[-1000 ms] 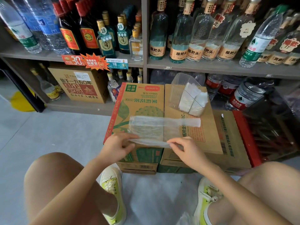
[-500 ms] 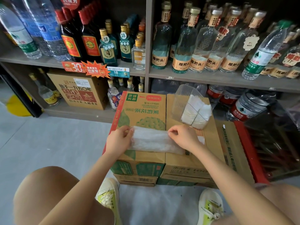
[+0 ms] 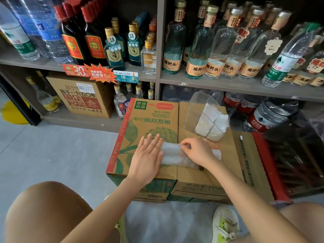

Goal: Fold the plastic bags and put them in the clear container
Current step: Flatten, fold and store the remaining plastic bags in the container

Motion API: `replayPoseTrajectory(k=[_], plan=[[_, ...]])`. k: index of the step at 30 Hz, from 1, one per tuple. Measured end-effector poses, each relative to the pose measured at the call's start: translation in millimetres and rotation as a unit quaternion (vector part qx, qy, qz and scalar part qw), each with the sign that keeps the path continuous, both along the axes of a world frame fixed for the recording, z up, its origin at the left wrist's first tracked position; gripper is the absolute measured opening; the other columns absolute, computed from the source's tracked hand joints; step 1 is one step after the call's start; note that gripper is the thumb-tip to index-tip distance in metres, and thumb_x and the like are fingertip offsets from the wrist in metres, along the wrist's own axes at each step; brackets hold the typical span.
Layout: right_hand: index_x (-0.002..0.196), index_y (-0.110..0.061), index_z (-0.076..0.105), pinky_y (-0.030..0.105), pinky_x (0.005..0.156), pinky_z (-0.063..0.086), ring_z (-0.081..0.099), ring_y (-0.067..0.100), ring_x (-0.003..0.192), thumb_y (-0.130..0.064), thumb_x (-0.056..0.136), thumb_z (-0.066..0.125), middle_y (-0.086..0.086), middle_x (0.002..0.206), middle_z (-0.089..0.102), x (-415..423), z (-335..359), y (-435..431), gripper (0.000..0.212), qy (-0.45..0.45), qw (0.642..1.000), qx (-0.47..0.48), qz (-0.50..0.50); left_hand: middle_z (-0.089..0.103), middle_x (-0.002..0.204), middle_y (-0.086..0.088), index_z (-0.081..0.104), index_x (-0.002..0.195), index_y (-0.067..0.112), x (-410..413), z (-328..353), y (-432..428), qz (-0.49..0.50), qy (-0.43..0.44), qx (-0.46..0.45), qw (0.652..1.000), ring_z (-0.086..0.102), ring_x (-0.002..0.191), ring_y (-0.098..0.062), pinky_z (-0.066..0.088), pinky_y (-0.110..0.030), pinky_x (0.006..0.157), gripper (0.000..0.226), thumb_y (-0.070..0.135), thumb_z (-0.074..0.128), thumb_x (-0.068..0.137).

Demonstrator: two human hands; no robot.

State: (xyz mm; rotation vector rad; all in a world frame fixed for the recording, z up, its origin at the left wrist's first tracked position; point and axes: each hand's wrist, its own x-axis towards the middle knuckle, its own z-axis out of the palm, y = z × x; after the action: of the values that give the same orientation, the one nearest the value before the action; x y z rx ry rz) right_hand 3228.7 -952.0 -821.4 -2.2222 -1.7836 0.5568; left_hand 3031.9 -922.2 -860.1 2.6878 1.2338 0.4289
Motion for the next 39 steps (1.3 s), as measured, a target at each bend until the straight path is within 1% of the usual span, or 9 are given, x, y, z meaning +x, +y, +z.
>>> replayPoseTrajectory(k=[6, 11, 14, 17, 25, 28, 32, 36, 39], plan=[[0.111, -0.029, 0.066, 0.039, 0.103, 0.034, 0.059, 0.014, 0.099, -0.027, 0.098, 0.048, -0.010, 0.101, 0.068, -1, 4, -1, 0.022, -0.028, 1.000, -0.007, 0.008, 0.038, 0.151, -0.008, 0.038, 0.145, 0.008, 0, -12, 5, -0.003, 0.041, -0.031, 0.999, 0.027, 0.143, -0.031, 0.003, -0.033, 0.120, 0.060, 0.042, 0.016, 0.100], [0.121, -0.016, 0.064, 0.041, 0.101, 0.039, 0.061, 0.024, 0.111, -0.021, 0.094, 0.052, 0.002, 0.120, 0.066, -21, -3, -12, 0.030, -0.144, 0.971, 0.191, 0.031, 0.034, 0.152, -0.010, 0.036, 0.147, 0.012, 1, -16, 6, -0.010, 0.071, -0.040, 0.997, 0.026, 0.144, -0.032, 0.003, -0.037, 0.120, 0.060, 0.042, 0.013, 0.099], [0.145, -0.017, 0.036, 0.048, 0.117, 0.012, 0.031, 0.022, 0.141, -0.040, 0.098, 0.007, 0.004, 0.151, 0.034, -48, -19, -22, 0.060, -0.157, 0.977, 0.086, 0.114, 0.045, 0.146, -0.013, 0.045, 0.141, 0.009, 2, -18, 7, -0.015, 0.075, -0.023, 0.997, 0.036, 0.138, -0.034, 0.010, -0.038, 0.115, 0.056, 0.038, 0.021, 0.100], [0.151, -0.021, 0.003, 0.044, 0.118, -0.009, -0.001, 0.018, 0.148, -0.053, 0.081, -0.033, -0.001, 0.159, 0.002, -49, -34, -29, 0.085, -0.140, 0.982, 0.011, 0.129, 0.016, 0.158, -0.004, 0.023, 0.151, 0.016, 2, -16, 7, -0.015, 0.076, -0.044, 0.996, 0.010, 0.148, -0.028, -0.004, -0.036, 0.119, 0.070, 0.051, 0.002, 0.094], [0.145, -0.031, -0.018, 0.043, 0.116, -0.018, -0.025, 0.015, 0.142, -0.057, 0.090, -0.016, -0.005, 0.155, -0.022, 26, -40, -66, 0.061, -0.188, 0.980, -0.065, 0.017, -0.004, 0.161, 0.000, -0.007, 0.151, 0.023, 2, -15, 7, -0.003, 0.113, -0.044, 0.993, -0.011, 0.148, -0.023, -0.016, -0.037, 0.117, 0.078, 0.057, -0.022, 0.083], [0.149, -0.029, -0.003, 0.044, 0.116, -0.012, -0.010, 0.020, 0.146, -0.060, 0.089, -0.016, 0.000, 0.158, -0.005, 29, -38, -72, 0.068, -0.184, 0.983, 0.006, 0.019, -0.003, 0.161, -0.001, -0.009, 0.148, 0.023, 2, -16, 7, -0.012, 0.099, -0.055, 0.993, -0.011, 0.148, -0.022, -0.015, -0.037, 0.118, 0.087, 0.063, -0.035, 0.075], [0.128, -0.019, 0.058, 0.048, 0.114, 0.020, 0.047, 0.021, 0.130, -0.056, 0.094, 0.037, 0.001, 0.139, 0.052, 10, -34, -71, 0.054, -0.142, 0.963, 0.201, 0.107, -0.003, 0.161, -0.004, -0.001, 0.153, 0.024, 1, -11, 11, -0.008, 0.072, -0.090, 0.993, -0.012, 0.148, -0.020, -0.022, -0.027, 0.112, 0.090, 0.070, -0.017, 0.077], [0.100, -0.019, 0.074, 0.047, 0.110, 0.030, 0.066, 0.014, 0.102, -0.027, 0.082, 0.070, -0.004, 0.107, 0.071, 0, -39, -62, 0.020, -0.138, 0.943, 0.253, 0.169, 0.002, 0.161, -0.002, 0.025, 0.151, 0.027, -4, 0, 12, 0.004, -0.041, -0.176, 0.984, -0.007, 0.148, -0.014, -0.026, -0.007, 0.100, 0.081, 0.068, 0.015, 0.083], [0.087, -0.019, 0.076, 0.045, 0.104, 0.036, 0.069, 0.012, 0.088, -0.018, 0.075, 0.077, -0.005, 0.094, 0.074, -3, -37, -59, 0.012, -0.115, 0.947, 0.258, 0.155, 0.019, 0.158, 0.001, 0.055, 0.134, 0.030, -15, 8, 10, -0.010, -0.093, -0.158, 0.983, 0.007, 0.148, -0.017, -0.014, -0.011, 0.109, 0.070, 0.071, 0.030, 0.083]])
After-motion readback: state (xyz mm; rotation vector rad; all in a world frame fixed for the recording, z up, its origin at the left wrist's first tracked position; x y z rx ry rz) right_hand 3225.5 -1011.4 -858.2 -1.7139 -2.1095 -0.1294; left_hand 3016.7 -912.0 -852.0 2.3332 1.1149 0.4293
